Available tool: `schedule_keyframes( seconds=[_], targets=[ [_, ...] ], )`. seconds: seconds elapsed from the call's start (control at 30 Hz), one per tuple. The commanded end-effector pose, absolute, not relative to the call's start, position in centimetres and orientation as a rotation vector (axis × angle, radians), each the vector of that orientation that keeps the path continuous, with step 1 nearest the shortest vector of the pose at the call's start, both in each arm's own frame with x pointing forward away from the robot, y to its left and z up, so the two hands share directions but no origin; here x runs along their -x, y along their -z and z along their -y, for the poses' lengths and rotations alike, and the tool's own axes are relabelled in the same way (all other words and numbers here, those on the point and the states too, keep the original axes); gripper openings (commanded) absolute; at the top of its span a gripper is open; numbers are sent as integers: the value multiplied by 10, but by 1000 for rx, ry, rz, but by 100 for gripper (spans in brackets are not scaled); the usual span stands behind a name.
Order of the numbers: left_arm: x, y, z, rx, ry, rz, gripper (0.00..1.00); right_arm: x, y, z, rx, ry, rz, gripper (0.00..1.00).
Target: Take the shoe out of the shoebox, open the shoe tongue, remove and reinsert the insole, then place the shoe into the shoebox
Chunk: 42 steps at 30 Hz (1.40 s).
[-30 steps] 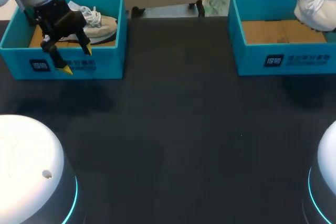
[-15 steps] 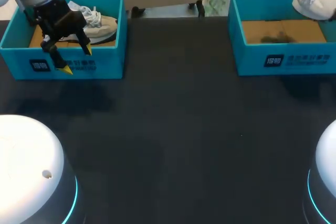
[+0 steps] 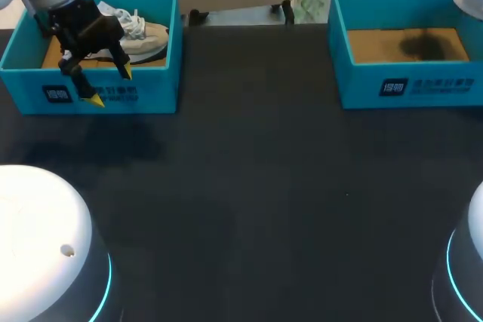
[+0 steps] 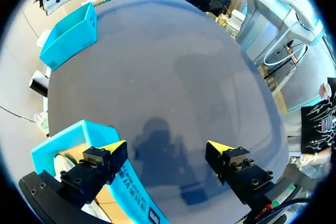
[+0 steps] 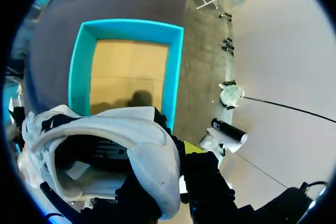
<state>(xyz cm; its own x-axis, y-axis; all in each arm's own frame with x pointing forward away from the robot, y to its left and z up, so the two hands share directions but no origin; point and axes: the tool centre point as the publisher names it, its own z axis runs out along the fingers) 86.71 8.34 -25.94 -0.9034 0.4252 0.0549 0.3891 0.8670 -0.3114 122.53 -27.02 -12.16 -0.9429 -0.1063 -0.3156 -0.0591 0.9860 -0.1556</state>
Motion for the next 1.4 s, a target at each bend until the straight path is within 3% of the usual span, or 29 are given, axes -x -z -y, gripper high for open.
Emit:
schedule_keyframes(
  seconds=[0.03, 0.27, 0.7, 1.17, 1.4],
  targets=[
    [-867, 259, -84, 640, -446, 2917, 100, -1261, 135, 281, 126, 160, -2832, 0],
    [-867, 259, -84, 640, -446, 2917, 100, -1264, 134, 287, 6, 165, -2784, 0],
    [-867, 259, -84, 640, -446, 2917, 100, -1204, 155, 325, -1059, 219, -2722, 0],
    [-867, 259, -84, 640, -446, 2917, 100, -1204, 155, 325, -1059, 219, -2722, 0],
    [-867, 259, -84, 640, -446, 2917, 100, -1181, 161, 346, -1438, 149, -2463, 0]
  ],
)
